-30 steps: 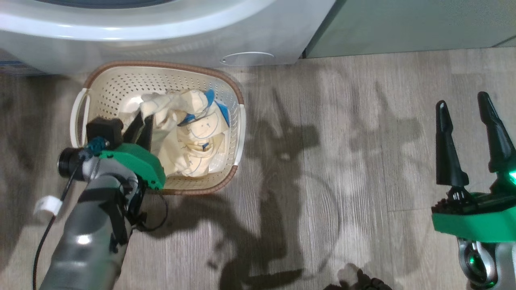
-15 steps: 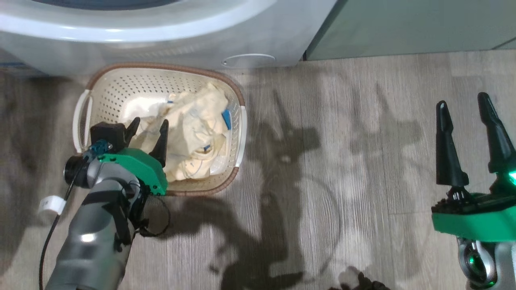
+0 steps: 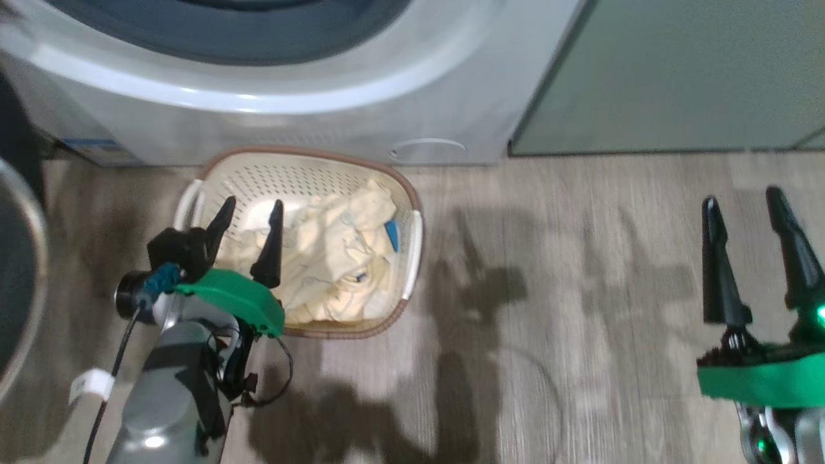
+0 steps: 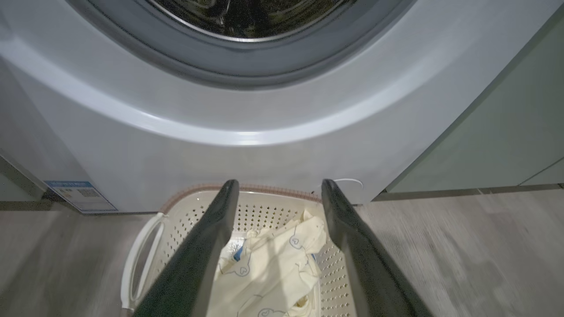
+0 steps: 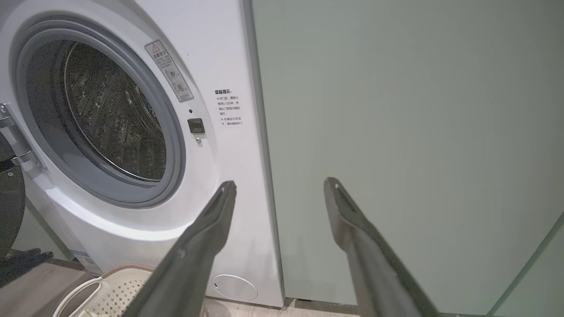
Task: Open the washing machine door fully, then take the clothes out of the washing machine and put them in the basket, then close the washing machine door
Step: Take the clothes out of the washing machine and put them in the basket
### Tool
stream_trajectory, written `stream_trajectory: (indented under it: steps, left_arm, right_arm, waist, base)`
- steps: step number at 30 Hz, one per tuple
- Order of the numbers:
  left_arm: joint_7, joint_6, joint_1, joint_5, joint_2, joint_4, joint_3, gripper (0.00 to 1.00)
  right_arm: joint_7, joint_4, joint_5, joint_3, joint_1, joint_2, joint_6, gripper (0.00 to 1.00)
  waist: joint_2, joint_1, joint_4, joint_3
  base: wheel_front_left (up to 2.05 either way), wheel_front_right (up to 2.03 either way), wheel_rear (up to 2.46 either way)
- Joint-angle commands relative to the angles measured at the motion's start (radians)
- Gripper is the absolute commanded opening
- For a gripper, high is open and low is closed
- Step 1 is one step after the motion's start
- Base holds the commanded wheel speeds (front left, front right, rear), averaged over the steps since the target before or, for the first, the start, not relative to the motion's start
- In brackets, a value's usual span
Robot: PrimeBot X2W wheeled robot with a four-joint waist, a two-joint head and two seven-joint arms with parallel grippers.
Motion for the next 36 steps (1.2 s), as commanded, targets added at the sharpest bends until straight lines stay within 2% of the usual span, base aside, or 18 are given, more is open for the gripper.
stream_trajectory:
  steps: [1,8,16,27,36]
  left_arm:
    - [-0.006,0.008,0.036,0.016,0.01,-0.1,0.036,1.0]
    - [-0.006,0.015,0.169,0.041,-0.008,-0.362,0.045,1.0]
    - [-0.006,0.028,0.289,0.059,-0.01,-0.53,0.048,1.0]
    - [0.042,0.062,0.466,0.061,-0.013,-0.662,0.051,1.0]
    - [0.07,0.077,0.531,0.054,-0.013,-0.718,0.054,1.0]
  right_arm:
    - [-0.006,-0.026,-0.011,0.012,0.022,-0.027,0.001,1.0]
    - [-0.006,-0.011,-0.016,0.011,0.068,-0.049,0.001,1.0]
    - [-0.006,-0.002,-0.021,0.023,0.102,-0.064,0.001,1.0]
    - [-0.006,0.001,-0.036,0.012,0.189,-0.068,0.001,1.0]
    - [-0.006,-0.014,-0.045,0.006,0.236,-0.063,0.001,1.0]
  waist:
    - [-0.0001,0.0001,0.038,-0.048]
    - [-0.0001,0.0001,0.081,-0.143]
    - [-0.0001,0.0001,0.094,-0.228]
    - [-0.0001,0.0001,0.074,-0.347]
    - [-0.0001,0.0001,0.062,-0.38]
  base:
    - [0.0,0.0,0.0]
    - [0.0,0.0,0.0]
    - [0.0,0.0,0.0]
    - [0.0,0.0,0.0]
    - [0.0,0.0,0.0]
